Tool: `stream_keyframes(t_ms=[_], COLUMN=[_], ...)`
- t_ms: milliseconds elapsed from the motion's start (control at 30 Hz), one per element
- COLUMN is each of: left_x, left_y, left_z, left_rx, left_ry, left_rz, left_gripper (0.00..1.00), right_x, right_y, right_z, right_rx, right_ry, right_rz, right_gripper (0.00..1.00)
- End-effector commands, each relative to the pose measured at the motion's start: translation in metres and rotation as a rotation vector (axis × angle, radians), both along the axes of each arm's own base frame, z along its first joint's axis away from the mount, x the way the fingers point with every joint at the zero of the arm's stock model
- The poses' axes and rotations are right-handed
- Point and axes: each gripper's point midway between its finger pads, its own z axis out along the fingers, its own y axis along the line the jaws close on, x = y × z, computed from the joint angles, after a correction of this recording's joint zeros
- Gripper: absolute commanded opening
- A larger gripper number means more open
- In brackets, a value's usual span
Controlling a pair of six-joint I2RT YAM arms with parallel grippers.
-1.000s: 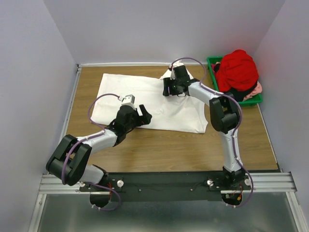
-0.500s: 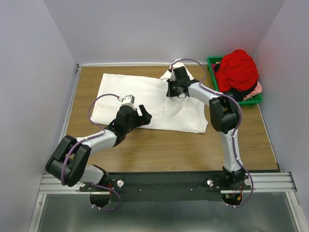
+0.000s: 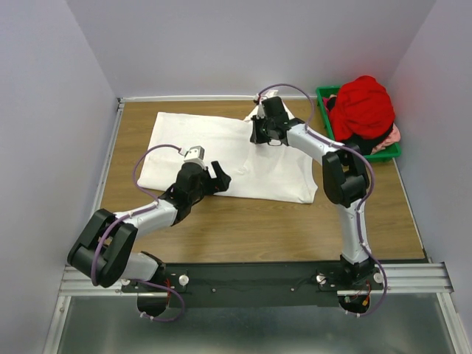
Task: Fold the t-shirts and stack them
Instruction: Fold the tshirt
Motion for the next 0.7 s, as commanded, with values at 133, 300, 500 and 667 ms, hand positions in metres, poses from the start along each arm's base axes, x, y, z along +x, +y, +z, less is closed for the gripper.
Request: stream_keyframes(t_ms=[133,300,500,667], left_x=[-0.002,0.010,0.039,0.058], left_y=[0.006,0.004,0.022,0.038], left_z=[0.000,0.021,0.050,0.037], left_rx=[0.014,0.023,0.086,0.100], left_ry=[-0.012,-0.057,-0.125,-0.111], left_rz=[0.027,0.035,0.107,0.135], left_gripper=[0.96,0.96,0.98,0.98], right_x=[-0.004,-0.006,-0.026,-0.055], right_y=[0.009,0.002,-0.026,-0.042], right_z=[-0.005,0.024,0.041,0.019], right_rx=[-0.017,-0.008,-0.047,-0.056], right_ry=[-0.002,-0.044,-0.066,-0.001], right_rz=[0.017,-0.020,-0.101,-0.136], right_gripper=[0.53,0.93,0.98,0.98])
